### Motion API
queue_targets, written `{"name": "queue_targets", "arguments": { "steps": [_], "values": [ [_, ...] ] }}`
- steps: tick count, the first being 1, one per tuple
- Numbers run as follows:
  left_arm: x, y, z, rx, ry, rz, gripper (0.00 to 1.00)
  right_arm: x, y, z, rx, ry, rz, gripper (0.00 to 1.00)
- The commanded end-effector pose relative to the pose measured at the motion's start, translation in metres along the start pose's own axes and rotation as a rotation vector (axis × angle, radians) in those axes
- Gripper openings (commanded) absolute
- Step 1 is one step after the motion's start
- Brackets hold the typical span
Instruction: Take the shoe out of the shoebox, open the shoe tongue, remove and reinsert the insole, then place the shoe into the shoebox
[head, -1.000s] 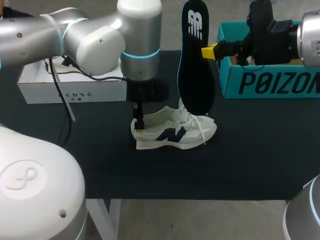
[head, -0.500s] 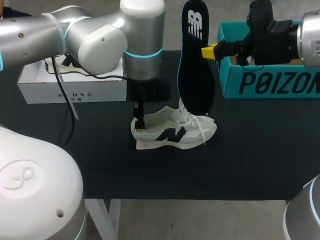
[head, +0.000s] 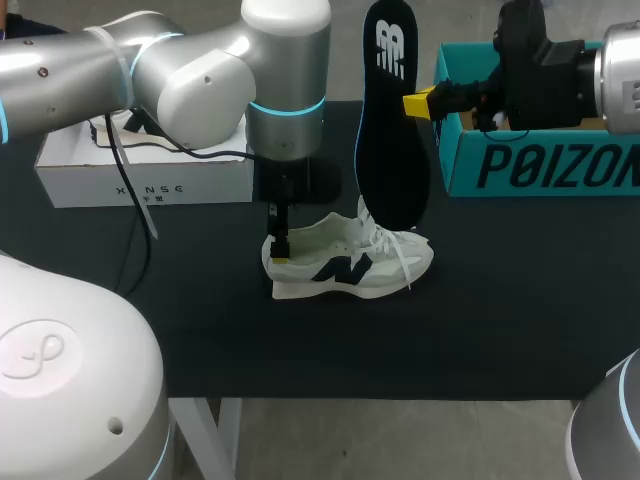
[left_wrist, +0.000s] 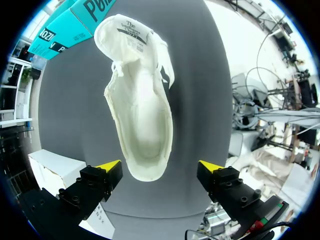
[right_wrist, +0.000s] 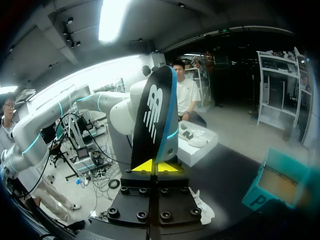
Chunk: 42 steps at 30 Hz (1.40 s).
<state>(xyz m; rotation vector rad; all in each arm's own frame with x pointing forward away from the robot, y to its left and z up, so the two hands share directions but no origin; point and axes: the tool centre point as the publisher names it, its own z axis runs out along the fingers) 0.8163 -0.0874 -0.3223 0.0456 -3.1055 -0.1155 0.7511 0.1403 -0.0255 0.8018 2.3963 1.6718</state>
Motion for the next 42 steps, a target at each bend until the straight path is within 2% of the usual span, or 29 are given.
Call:
{"name": "queue_targets", "arguments": {
  "steps": [1,18,26,36,42],
  "values": [
    [0.0,0.0,0.0,-0.002,0.0,0.0,1.0,-0.001,0.0,0.003,0.001,-0.001,0.0,0.0],
    [0.0,0.0,0.0,-0.002,0.0,0.0,1.0,-0.001,0.0,0.003,0.001,-0.001,0.0,0.0],
    [-0.024,-0.013,-0.003,0.012,-0.036,0.009,1.0,-0.001,0.0,0.003,0.001,-0.001,0.0,0.0],
    [-0.047,-0.031,0.009,0.06,-0.065,0.012,1.0,-0.001,0.0,0.003,0.001,-0.001,0.0,0.0],
    [-0.055,-0.039,0.016,0.092,-0.065,0.011,1.0,-0.001,0.0,0.003,0.001,-0.001,0.0,0.0]
  ]
}}
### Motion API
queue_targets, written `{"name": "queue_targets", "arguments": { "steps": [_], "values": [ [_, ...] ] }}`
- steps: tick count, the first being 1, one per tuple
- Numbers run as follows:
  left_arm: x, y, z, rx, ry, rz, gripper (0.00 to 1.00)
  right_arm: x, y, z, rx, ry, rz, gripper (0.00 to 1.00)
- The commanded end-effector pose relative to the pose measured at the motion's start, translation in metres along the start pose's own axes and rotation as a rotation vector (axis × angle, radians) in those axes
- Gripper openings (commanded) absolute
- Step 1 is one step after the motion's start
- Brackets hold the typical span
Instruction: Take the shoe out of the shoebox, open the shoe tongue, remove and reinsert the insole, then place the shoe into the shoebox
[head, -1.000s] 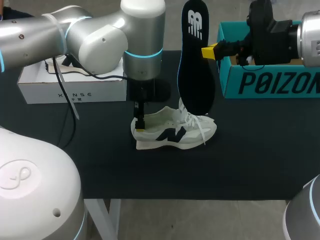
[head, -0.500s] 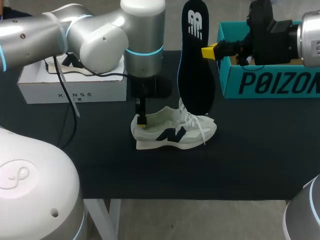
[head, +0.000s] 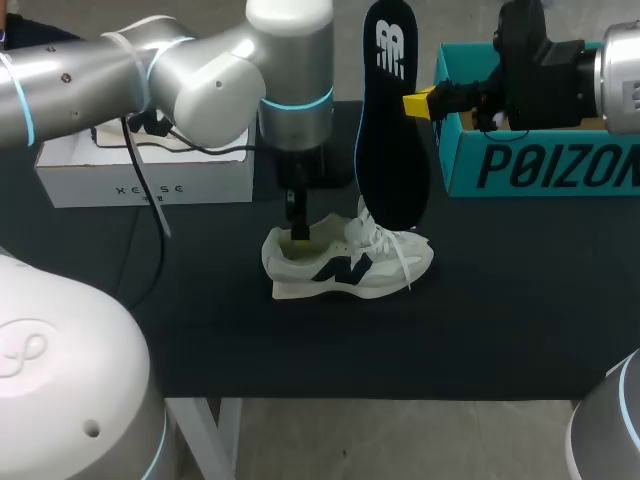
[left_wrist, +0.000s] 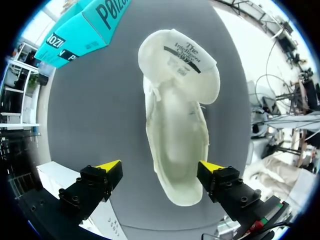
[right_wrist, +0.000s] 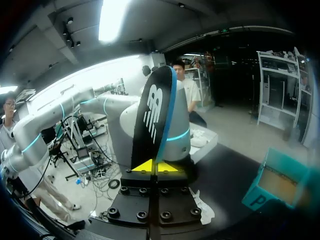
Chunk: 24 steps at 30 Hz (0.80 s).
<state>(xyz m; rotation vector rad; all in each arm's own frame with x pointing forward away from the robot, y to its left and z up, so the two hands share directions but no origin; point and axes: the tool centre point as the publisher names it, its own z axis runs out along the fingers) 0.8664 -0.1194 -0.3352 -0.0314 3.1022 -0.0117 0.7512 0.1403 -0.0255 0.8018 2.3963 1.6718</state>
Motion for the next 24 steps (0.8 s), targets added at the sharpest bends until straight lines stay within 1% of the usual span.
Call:
{"name": "queue_targets", "arguments": {
  "steps": [1,10,14,21,24],
  "values": [
    [-0.006,-0.005,0.008,0.009,0.004,0.0,1.0,-0.001,0.0,0.003,0.001,-0.001,0.001,0.0],
    [-0.015,-0.022,0.013,0.02,-0.002,0.003,1.0,-0.001,0.0,0.003,0.001,-0.001,0.001,0.0],
    [-0.019,-0.028,0.017,0.037,0.001,-0.003,1.0,-0.001,0.0,0.003,0.001,-0.001,0.001,0.0],
    [-0.024,-0.037,0.024,0.047,0.007,0.004,1.0,-0.001,0.0,0.003,0.001,-0.001,0.001,0.0],
    [-0.024,-0.041,0.022,0.05,0.008,0.01,1.0,-0.001,0.0,0.003,0.001,-0.001,0.001,0.0]
  ]
}}
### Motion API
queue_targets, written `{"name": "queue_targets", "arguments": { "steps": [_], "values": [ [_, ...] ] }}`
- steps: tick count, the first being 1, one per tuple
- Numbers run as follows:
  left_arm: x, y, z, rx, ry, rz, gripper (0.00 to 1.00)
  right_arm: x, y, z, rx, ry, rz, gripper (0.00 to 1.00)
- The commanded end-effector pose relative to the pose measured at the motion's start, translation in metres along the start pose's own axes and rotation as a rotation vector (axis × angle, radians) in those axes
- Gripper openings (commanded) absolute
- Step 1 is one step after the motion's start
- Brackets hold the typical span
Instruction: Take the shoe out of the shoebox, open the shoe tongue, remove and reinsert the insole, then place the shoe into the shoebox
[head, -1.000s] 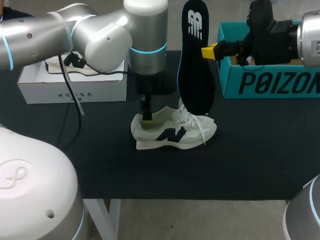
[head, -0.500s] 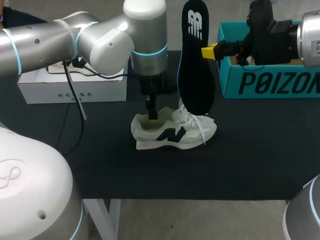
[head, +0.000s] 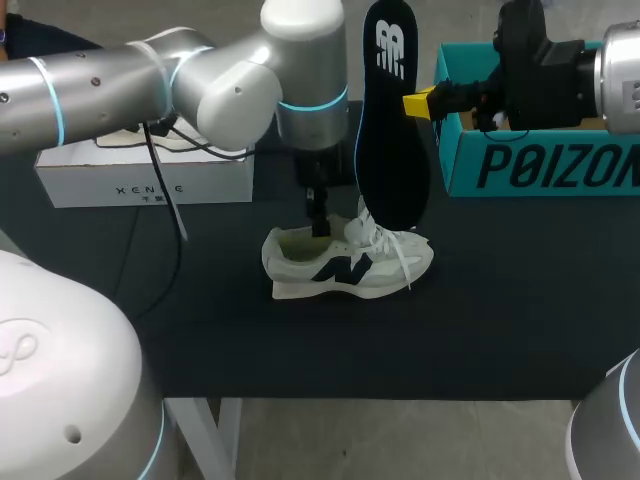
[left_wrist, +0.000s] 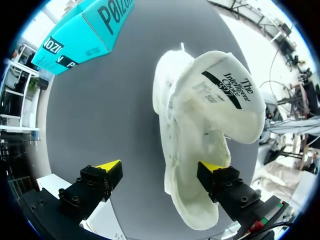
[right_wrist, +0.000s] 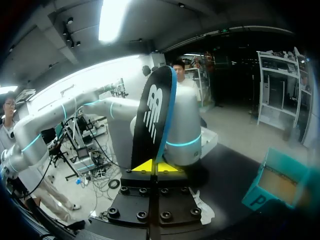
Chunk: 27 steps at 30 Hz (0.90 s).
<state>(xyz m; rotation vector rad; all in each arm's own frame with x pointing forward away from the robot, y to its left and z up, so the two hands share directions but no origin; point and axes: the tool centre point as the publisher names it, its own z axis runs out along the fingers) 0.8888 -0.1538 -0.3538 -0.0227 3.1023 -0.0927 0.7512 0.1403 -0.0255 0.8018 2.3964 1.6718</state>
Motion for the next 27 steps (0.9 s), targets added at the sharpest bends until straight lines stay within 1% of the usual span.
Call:
{"name": "queue_targets", "arguments": {
  "steps": [1,4,9,14,22,27],
  "values": [
    [-0.003,-0.006,0.001,-0.001,0.002,0.009,1.0,-0.001,0.0,0.003,0.001,-0.001,0.0,0.0],
    [-0.004,-0.006,0.002,-0.004,0.001,0.012,1.0,-0.001,0.0,0.003,0.001,-0.001,0.0,0.0],
    [-0.007,-0.007,0.008,-0.007,0.013,0.011,1.0,-0.001,0.0,0.003,0.001,-0.001,0.0,0.0],
    [-0.01,-0.011,0.017,0.007,0.022,0.009,1.0,-0.001,0.0,0.003,0.001,-0.001,0.0,0.0],
    [-0.01,-0.015,0.028,0.019,0.031,0.008,1.0,-0.001,0.0,0.003,0.001,-0.001,0.0,0.0],
    [-0.008,-0.017,0.029,0.021,0.033,0.007,1.0,-0.001,0.0,0.003,0.001,-0.001,0.0,0.0]
  ]
}}
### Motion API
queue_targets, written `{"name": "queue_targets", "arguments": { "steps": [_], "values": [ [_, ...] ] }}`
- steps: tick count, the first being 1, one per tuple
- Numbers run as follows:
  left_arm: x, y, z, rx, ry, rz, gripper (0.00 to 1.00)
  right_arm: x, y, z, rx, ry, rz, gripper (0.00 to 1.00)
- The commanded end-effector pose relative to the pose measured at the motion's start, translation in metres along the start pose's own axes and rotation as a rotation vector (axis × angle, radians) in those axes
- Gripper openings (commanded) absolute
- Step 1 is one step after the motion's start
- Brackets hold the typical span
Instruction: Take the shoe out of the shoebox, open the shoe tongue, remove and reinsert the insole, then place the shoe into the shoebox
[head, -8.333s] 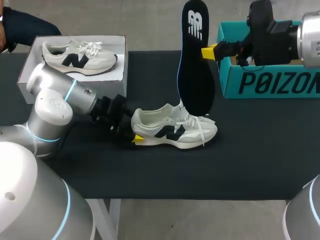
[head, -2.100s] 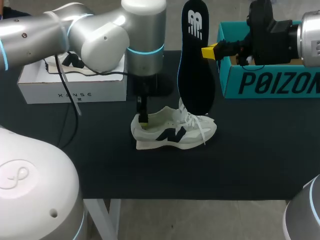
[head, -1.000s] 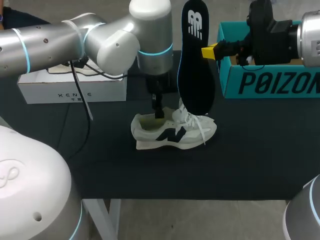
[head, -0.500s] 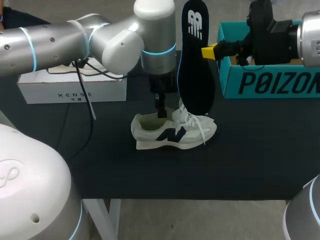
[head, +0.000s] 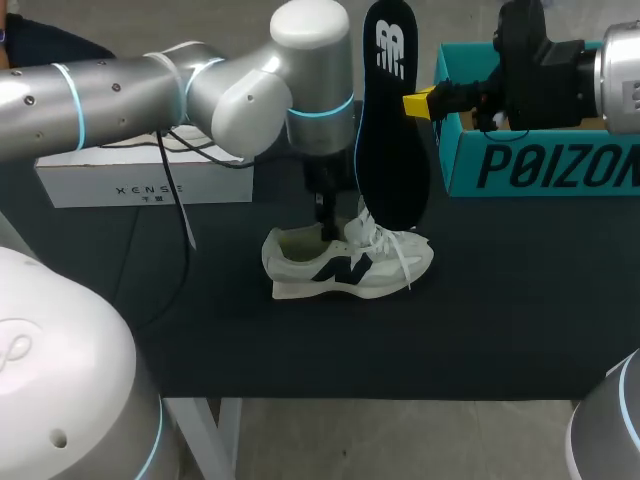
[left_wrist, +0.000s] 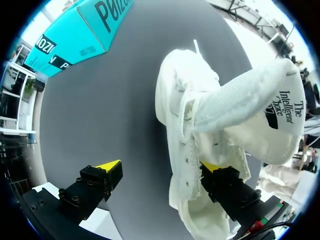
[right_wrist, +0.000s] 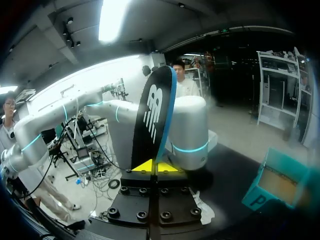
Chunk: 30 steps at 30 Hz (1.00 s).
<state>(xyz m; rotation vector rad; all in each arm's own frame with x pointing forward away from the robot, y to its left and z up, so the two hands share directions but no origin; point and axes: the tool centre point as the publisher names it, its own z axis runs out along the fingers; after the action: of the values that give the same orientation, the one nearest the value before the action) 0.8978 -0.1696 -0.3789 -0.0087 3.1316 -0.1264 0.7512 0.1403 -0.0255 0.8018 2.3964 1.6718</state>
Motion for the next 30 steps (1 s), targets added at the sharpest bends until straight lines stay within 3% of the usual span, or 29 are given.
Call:
{"name": "queue_targets", "arguments": {
  "steps": [1,16,30],
  "values": [
    [0.0,-0.003,0.003,0.001,0.003,-0.003,1.0,-0.001,0.0,0.003,0.001,-0.001,0.0,0.0],
    [0.006,0.006,-0.034,-0.026,-0.016,-0.003,1.0,-0.001,0.0,0.003,0.001,-0.001,0.0,0.0],
    [0.008,-0.002,-0.005,-0.029,-0.002,0.007,1.0,-0.001,0.0,0.003,0.001,-0.001,0.0,0.0]
  ]
}}
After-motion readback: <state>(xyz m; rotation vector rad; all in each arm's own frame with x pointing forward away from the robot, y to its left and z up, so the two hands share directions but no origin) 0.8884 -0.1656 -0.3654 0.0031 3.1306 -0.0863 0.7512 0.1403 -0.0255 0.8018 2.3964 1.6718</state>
